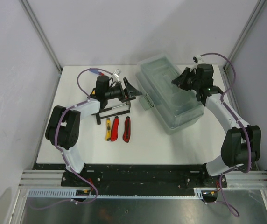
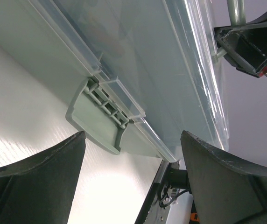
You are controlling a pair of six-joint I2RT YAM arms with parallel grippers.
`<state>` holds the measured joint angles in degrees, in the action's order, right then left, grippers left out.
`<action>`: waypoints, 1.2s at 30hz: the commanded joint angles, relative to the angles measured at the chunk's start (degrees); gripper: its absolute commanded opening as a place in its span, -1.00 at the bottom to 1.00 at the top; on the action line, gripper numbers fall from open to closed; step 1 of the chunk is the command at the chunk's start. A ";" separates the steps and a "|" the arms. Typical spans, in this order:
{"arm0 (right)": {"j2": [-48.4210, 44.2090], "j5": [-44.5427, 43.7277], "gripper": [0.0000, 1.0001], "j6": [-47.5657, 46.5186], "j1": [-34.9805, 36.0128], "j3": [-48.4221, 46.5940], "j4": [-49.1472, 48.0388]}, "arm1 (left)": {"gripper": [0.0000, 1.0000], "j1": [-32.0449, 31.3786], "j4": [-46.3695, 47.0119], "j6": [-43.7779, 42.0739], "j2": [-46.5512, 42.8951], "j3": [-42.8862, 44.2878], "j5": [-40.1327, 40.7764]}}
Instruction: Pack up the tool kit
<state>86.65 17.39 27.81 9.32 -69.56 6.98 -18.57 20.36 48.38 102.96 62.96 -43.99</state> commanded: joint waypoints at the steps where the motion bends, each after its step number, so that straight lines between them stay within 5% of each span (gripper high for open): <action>1: 1.91 -4.73 -0.92 -4.47 1.39 -5.24 3.37 | 0.75 -0.35 1.05 -1.66 -2.61 -0.62 -1.31; 18: -0.23 -6.31 -1.00 3.05 1.71 -21.99 11.64 | 0.75 -0.16 -0.83 -4.38 -4.78 -2.07 0.81; 26: -3.09 -1.22 -1.00 13.81 -5.31 -13.67 8.21 | 0.62 -0.47 -4.65 -6.51 -8.07 -1.76 3.98; 32: -4.85 2.84 -1.00 22.69 -9.83 -4.57 3.39 | 0.18 -2.56 -6.88 -7.17 -11.74 -4.28 7.02; 36: -5.21 6.72 -1.00 29.03 -13.02 0.35 -2.36 | 0.07 -5.25 -6.99 -7.57 -11.02 -3.34 8.24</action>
<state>83.79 22.39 46.17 0.03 -72.14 11.03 -20.91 13.93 42.94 93.41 59.18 -37.80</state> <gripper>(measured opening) 0.109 0.551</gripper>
